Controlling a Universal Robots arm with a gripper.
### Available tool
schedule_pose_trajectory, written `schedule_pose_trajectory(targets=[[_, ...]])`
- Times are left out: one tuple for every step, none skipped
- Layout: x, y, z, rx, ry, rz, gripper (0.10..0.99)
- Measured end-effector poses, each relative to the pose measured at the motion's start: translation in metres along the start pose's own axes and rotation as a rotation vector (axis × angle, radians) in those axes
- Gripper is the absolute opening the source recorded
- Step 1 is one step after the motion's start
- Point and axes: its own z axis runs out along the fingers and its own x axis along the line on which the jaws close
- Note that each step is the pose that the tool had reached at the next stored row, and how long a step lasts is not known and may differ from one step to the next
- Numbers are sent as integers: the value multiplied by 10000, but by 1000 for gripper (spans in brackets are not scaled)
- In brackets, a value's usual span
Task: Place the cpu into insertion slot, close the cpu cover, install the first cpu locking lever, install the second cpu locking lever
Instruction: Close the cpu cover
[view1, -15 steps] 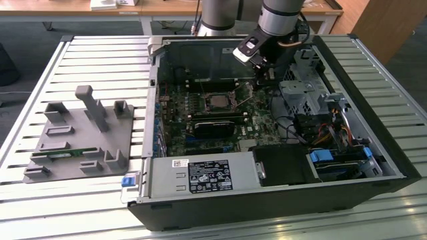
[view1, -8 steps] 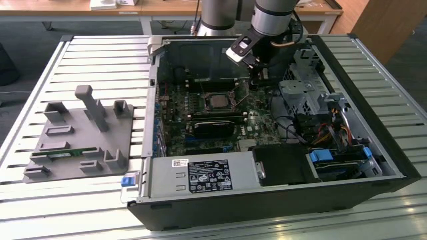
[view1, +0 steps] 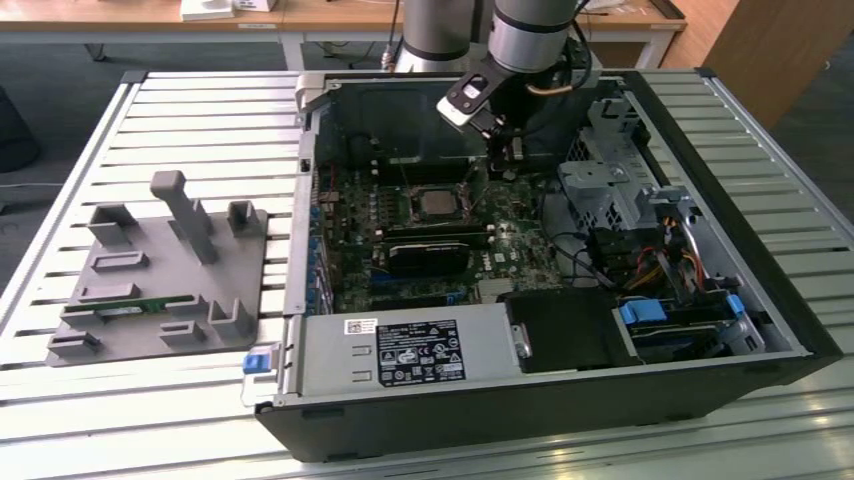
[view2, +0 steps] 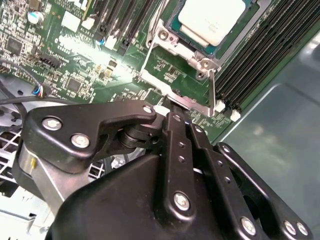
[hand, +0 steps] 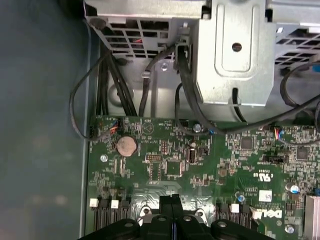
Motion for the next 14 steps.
schedule_pose_trajectory(targets=[[0, -7, 2, 0, -2, 0, 106], [0, -11, 3, 1, -4, 0, 106], [0, -12, 4, 2, -4, 0, 106], [1, -15, 5, 1, -3, -1, 106], [1, -19, 6, 1, -2, 0, 106], [1, -26, 7, 1, -1, -1, 106], [1, -35, 8, -1, 1, -1, 106], [1, -42, 8, -1, 2, -1, 106], [1, -48, 8, 0, 0, 0, 106], [1, -54, 8, 0, -1, -1, 106], [2, -59, 9, 0, -1, -1, 106], [2, -65, 9, 0, -1, -1, 106], [2, -71, 10, 0, 0, -1, 106], [2, -77, 11, 0, -1, 0, 106]])
